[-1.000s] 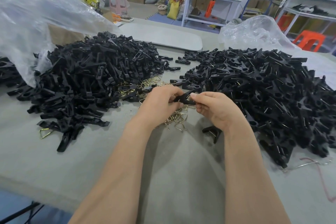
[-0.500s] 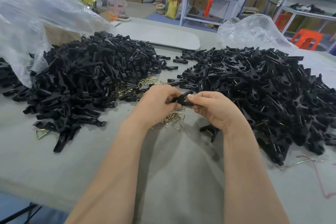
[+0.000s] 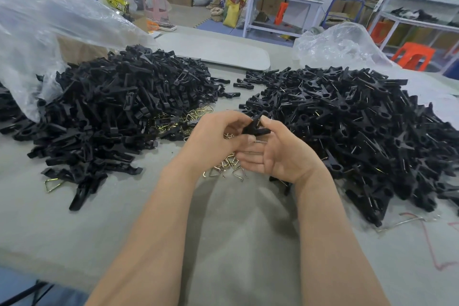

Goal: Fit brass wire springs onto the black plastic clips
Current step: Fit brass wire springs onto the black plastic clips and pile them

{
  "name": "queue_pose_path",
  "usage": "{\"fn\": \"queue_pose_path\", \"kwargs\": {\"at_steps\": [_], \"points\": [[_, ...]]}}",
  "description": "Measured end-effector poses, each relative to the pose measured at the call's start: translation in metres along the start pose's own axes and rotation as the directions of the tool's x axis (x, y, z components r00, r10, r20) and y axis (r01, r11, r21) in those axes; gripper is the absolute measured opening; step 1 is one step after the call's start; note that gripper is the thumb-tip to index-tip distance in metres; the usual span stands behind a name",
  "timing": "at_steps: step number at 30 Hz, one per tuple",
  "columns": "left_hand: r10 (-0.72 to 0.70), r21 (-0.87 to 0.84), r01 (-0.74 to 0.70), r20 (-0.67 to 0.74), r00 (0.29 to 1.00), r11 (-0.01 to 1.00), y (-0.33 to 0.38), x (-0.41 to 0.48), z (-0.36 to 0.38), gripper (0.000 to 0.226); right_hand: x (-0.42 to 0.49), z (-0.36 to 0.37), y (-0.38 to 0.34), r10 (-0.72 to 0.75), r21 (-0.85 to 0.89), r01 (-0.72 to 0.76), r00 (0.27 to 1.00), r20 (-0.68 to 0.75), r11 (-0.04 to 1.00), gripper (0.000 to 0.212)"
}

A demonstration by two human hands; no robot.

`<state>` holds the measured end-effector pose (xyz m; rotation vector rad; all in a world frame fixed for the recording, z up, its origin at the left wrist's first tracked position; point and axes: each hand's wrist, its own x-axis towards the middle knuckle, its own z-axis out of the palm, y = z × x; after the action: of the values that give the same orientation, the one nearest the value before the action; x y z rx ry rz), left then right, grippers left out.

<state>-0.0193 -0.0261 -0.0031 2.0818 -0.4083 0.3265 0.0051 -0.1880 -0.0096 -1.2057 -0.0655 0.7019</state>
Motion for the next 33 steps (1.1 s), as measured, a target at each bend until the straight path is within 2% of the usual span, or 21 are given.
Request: {"fn": "queue_pose_path", "kwargs": {"at_steps": [3,5,12,22,33], "points": [[0.068,0.117,-0.061,-0.056,0.996,0.991,0.001,0.0,-0.002,0.024,0.003,0.004,0.0,-0.068,-0.032,0.069,0.997,0.024,0.997,0.051],[0.1,0.128,-0.092,-0.058,0.993,0.987,0.002,0.001,-0.002,0.022,0.005,0.005,0.001,-0.11,-0.041,0.11,0.994,0.005,0.993,0.052],[0.127,0.018,-0.126,-0.052,0.991,0.992,0.005,0.001,0.0,0.032,0.01,0.009,0.006,-0.148,-0.015,0.147,0.986,-0.073,0.989,0.051],[0.073,-0.059,-0.078,-0.077,0.994,0.995,0.011,-0.001,-0.002,0.034,0.014,0.011,0.011,-0.197,0.09,0.199,0.98,-0.034,0.976,0.041],[0.068,-0.145,-0.079,-0.078,0.995,0.986,0.008,-0.002,-0.002,0.04,0.014,0.014,0.014,-0.226,0.097,0.225,0.974,-0.002,0.969,0.043]]}}
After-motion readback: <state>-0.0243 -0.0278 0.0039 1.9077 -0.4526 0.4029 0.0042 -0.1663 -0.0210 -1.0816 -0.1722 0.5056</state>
